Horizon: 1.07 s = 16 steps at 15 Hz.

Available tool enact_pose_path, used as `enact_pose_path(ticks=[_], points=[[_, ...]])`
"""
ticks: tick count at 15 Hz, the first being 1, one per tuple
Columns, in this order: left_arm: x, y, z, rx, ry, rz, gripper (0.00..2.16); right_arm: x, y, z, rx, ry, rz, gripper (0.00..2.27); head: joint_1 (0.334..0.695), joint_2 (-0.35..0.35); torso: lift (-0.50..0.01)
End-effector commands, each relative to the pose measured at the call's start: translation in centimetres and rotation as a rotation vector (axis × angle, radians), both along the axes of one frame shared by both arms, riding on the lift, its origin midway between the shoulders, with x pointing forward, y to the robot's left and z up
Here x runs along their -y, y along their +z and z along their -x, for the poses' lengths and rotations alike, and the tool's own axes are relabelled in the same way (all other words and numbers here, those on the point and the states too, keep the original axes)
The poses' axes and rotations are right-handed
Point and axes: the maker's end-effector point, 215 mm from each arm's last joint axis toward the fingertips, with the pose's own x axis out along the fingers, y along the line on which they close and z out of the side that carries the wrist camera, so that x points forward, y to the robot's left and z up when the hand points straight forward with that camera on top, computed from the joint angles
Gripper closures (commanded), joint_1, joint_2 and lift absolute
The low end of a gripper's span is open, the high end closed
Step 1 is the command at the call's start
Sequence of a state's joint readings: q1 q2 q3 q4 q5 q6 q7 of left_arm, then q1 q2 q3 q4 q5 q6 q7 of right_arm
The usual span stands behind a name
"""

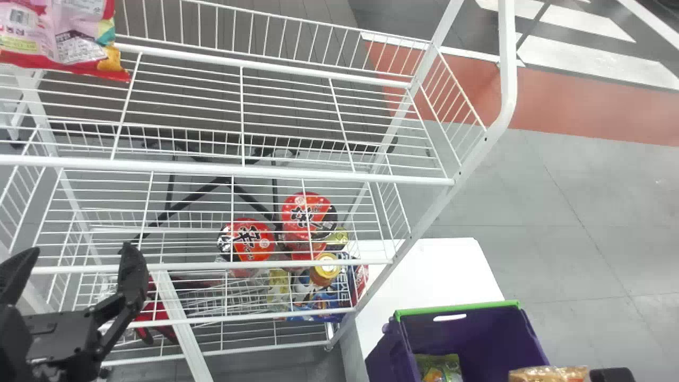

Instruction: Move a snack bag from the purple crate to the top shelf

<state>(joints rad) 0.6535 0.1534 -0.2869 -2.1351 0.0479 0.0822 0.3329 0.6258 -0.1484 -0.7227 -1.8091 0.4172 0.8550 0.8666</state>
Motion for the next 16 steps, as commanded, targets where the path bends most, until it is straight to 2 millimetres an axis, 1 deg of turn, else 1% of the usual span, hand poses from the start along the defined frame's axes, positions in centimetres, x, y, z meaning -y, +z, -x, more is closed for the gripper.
enact_pose_path(ticks=[1,6,8,12,16], points=[[-0.03,0.17,-0.04,0.003,0.002,0.000,0.10,0.05,0.13,-0.14,0.004,0.003,0.002,1.66,0.695,-0.350,-0.143],[0.13,0.46,0.02,0.006,-0.002,0.001,0.10,0.00,0.50,-0.43,0.012,0.008,0.001,1.66,0.695,-0.350,-0.123],[0.16,0.15,0.12,-0.009,-0.003,-0.005,0.10,-0.15,0.82,-0.72,0.023,0.010,-0.006,1.66,0.695,-0.350,-0.116],[0.16,0.33,0.34,-0.007,0.000,-0.012,0.10,-0.03,1.07,-0.94,0.031,0.010,-0.003,1.66,0.695,-0.350,-0.099],[-0.06,0.93,0.58,0.004,0.004,-0.014,0.10,-0.02,1.10,-1.11,0.035,0.012,-0.002,1.66,0.695,-0.350,-0.083]])
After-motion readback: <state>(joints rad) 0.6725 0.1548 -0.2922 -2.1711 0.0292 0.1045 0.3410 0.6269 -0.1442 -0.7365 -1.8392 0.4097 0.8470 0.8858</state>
